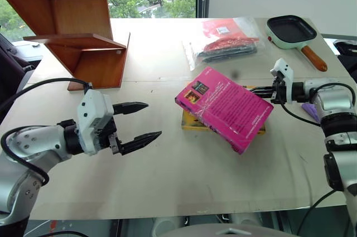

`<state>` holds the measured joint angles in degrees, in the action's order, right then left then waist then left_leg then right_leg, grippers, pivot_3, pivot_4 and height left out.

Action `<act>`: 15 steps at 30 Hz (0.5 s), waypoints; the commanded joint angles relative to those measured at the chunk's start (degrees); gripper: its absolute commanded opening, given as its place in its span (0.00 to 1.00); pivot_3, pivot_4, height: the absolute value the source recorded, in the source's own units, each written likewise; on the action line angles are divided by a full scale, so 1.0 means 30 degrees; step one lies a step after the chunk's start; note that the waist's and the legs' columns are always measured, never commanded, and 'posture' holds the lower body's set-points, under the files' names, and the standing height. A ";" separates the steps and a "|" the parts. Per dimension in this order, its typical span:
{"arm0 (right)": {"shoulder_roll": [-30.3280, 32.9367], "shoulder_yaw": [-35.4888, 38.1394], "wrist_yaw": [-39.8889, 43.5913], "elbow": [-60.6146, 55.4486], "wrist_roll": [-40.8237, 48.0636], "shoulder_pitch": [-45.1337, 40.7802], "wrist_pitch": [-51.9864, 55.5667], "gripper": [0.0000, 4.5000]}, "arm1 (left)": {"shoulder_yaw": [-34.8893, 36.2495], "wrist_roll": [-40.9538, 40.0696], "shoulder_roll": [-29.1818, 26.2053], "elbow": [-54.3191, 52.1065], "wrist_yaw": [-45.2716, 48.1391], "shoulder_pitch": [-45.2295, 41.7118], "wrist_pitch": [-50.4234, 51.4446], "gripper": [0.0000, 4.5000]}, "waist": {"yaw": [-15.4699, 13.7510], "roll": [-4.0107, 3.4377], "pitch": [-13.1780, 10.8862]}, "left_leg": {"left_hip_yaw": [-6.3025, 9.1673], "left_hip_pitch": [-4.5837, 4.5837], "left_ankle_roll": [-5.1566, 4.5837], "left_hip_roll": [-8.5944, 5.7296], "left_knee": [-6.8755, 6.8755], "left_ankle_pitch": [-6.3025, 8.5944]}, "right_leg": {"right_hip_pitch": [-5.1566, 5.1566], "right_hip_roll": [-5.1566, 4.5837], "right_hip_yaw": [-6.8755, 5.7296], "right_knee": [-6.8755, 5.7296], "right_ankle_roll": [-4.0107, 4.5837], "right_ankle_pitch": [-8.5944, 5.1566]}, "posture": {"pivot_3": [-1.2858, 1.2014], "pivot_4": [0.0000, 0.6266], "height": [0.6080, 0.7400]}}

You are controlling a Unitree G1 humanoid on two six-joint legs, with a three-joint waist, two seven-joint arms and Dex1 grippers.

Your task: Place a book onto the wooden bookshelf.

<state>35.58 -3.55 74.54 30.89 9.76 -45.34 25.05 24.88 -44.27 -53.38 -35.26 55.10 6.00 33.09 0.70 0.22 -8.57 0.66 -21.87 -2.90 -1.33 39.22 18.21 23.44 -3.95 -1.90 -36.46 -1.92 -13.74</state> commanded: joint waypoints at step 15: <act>-0.1235 0.0134 -0.3789 -0.5546 0.0939 0.2159 0.1589 0.00 | 0.0641 -0.0283 0.1111 0.0167 0.0382 0.1886 -0.0426 1.00 | -0.0007 0.0009 0.0006 | 0.0000 0.0007 0.0001 -0.0023 0.0000 0.0000 | 0.0015 -0.0006 0.0010 -0.0028 0.0001 -0.0001 | 0.52 0.24 1.00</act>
<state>31.41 -3.78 63.49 14.30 12.09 -38.79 31.25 26.55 -44.25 -50.50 -33.14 56.26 11.29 32.20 0.68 0.25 -8.55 0.66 -21.85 -2.90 -1.40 39.22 18.21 23.48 -3.97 -1.87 -36.55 -1.92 -13.74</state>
